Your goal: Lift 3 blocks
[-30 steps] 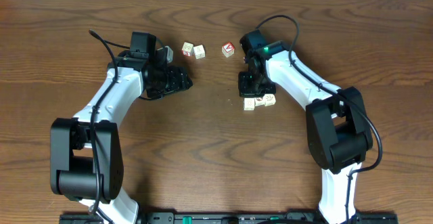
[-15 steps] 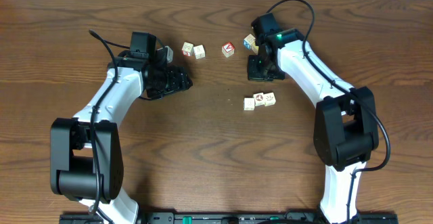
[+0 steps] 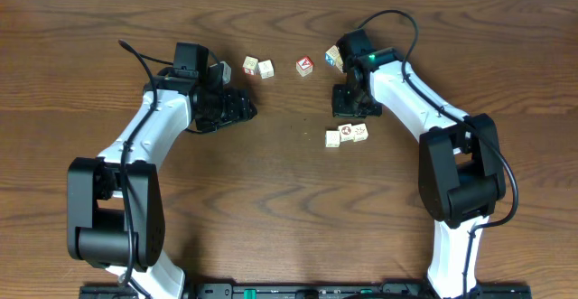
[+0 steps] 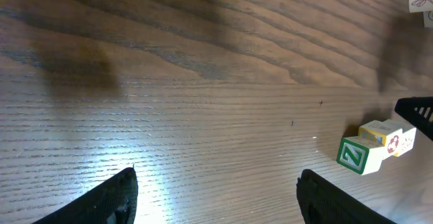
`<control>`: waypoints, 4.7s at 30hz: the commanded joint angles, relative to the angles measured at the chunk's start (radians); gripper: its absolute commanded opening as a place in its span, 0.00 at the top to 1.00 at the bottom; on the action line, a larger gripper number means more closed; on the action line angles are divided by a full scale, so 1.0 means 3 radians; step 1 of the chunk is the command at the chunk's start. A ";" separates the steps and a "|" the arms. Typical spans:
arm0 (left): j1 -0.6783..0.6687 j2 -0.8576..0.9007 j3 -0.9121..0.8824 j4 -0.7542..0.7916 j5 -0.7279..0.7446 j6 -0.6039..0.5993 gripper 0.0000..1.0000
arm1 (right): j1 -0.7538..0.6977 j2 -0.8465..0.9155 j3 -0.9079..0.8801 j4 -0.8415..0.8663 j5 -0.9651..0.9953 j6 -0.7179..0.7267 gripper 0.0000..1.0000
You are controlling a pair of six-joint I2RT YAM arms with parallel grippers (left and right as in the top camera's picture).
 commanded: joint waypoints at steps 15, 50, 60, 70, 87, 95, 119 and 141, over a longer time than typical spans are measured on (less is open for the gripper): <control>0.0001 -0.0008 0.0053 -0.0015 -0.0019 0.0032 0.24 | 0.0099 -0.0013 -0.0083 -0.0118 0.0036 0.0004 0.99; 0.0001 -0.0008 0.0053 -0.0037 -0.0020 0.0032 0.24 | 0.0148 -0.0014 -0.0083 -0.0258 0.0033 0.0004 0.98; 0.0001 -0.0008 0.0053 -0.0037 -0.0020 0.0032 0.24 | 0.0141 -0.0014 -0.0083 -0.0258 0.0036 0.0004 0.98; 0.0001 -0.0008 0.0053 -0.0037 -0.0019 0.0032 0.24 | -0.0071 -0.0014 0.0240 -0.0275 0.0036 -0.0069 0.97; 0.0001 -0.0008 0.0053 -0.0034 -0.0020 0.0032 0.24 | -0.0235 -0.0004 0.0067 -0.0122 0.0033 -0.0395 0.99; 0.0001 -0.0008 0.0053 -0.0048 -0.0020 0.0032 0.24 | -0.0207 -0.0001 0.0062 -0.0134 0.0032 -0.0398 0.99; 0.0001 -0.0008 0.0053 -0.0048 -0.0020 0.0032 0.24 | -0.0177 -0.0001 -0.0141 -0.0167 -0.0006 -0.0314 0.99; 0.0001 -0.0008 0.0053 -0.0047 -0.0020 0.0032 0.24 | -0.0149 -0.0001 -0.0141 -0.0214 -0.0056 -0.0294 0.99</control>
